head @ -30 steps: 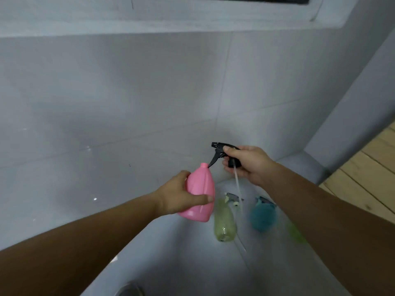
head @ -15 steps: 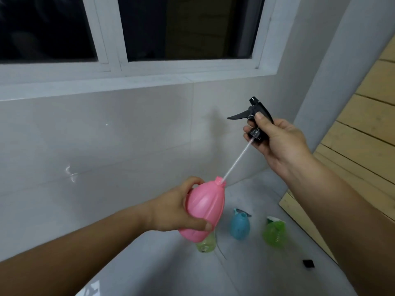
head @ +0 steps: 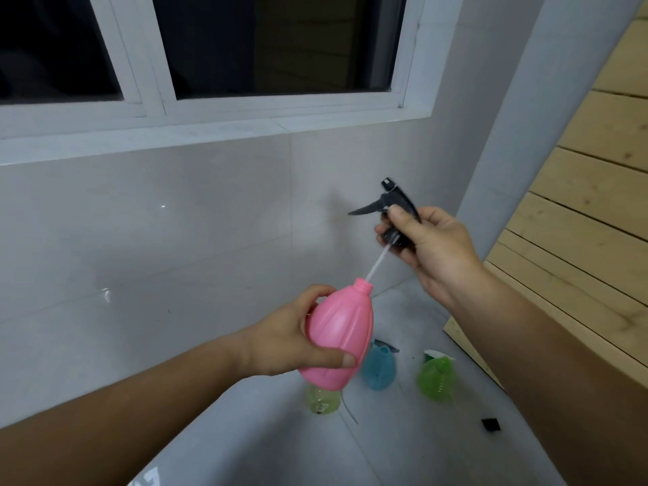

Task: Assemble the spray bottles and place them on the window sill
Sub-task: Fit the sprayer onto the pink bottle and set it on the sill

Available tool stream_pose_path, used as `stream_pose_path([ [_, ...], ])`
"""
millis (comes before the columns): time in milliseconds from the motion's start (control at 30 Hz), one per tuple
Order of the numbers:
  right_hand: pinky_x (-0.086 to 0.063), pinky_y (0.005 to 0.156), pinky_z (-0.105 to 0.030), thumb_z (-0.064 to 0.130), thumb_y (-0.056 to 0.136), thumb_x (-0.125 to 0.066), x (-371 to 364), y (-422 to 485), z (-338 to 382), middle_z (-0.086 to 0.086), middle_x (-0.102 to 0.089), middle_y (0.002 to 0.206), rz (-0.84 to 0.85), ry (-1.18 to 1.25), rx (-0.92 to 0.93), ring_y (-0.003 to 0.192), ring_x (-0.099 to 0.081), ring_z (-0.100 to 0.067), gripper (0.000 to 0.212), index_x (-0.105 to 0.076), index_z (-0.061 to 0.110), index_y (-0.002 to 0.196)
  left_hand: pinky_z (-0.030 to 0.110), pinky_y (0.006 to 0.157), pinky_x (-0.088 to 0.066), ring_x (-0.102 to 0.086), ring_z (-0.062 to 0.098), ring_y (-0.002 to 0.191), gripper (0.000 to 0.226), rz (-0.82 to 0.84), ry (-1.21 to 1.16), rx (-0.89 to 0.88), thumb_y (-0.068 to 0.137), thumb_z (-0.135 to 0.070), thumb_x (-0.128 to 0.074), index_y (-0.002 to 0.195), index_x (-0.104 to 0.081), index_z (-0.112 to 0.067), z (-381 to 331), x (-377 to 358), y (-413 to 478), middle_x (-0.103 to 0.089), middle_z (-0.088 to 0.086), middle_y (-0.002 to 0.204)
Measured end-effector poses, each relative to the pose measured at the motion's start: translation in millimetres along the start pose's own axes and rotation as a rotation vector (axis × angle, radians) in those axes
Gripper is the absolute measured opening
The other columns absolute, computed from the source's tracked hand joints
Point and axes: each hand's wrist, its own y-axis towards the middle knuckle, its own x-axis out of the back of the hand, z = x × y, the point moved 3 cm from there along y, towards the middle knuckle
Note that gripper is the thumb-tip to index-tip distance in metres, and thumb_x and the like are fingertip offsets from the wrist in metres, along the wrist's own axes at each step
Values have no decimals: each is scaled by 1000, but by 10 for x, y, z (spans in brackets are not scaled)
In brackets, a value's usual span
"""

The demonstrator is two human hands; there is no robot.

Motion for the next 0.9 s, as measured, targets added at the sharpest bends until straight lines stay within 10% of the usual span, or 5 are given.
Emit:
stream_pose_path([
  [900, -59, 76, -30, -2, 87, -64, 97, 38, -221, -10, -67, 97, 499, -308, -189, 86, -69, -16, 20, -61, 8, 104, 34, 87, -64, -71, 16, 111, 71, -127, -253, -55, 67, -32, -92, 130, -60, -41, -117, 78, 195, -71, -8, 121],
])
